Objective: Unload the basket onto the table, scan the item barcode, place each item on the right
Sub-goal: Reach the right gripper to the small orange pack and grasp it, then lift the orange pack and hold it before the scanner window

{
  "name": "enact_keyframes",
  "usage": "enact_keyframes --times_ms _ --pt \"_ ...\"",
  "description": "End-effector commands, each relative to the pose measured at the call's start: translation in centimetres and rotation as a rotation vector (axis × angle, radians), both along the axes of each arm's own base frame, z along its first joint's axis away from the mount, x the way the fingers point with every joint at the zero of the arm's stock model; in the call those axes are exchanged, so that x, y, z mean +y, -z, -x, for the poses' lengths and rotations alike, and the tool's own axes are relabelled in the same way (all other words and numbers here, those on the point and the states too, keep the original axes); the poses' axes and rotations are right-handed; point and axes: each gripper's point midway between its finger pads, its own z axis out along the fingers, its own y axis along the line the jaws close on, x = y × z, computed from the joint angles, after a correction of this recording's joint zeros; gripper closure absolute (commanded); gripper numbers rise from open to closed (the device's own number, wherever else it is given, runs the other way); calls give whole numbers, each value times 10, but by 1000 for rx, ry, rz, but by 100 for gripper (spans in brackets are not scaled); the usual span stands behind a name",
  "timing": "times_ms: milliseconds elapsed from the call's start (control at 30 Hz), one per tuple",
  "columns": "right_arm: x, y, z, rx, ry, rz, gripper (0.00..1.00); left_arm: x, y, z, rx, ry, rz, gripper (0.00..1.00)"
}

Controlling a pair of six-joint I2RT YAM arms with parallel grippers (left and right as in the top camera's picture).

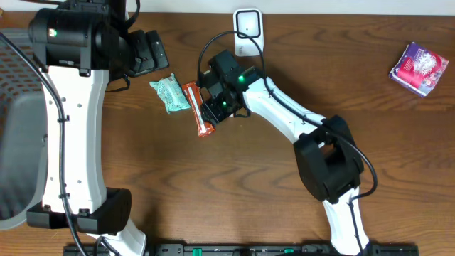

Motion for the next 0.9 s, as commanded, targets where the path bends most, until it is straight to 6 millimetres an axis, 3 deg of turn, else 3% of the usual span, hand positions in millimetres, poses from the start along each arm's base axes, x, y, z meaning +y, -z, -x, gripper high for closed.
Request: enact_keyframes --times_ms 0,200,500,733,867 --pt "-28 -52 -37 -152 145 19 40 4 8 16 79 -5 -16 2" --pt "-60 -58 -63 -177 132 -22 42 4 8 16 79 -5 -16 2" --pt "-51 -33 -67 -66 14 -233 44 4 8 16 79 -5 -16 2" --pt "-36 5 -56 19 -18 -254 46 4 8 16 79 -5 -16 2" --pt "-31 22 -47 69 -23 -244 54 4 8 16 79 -5 -16 2"
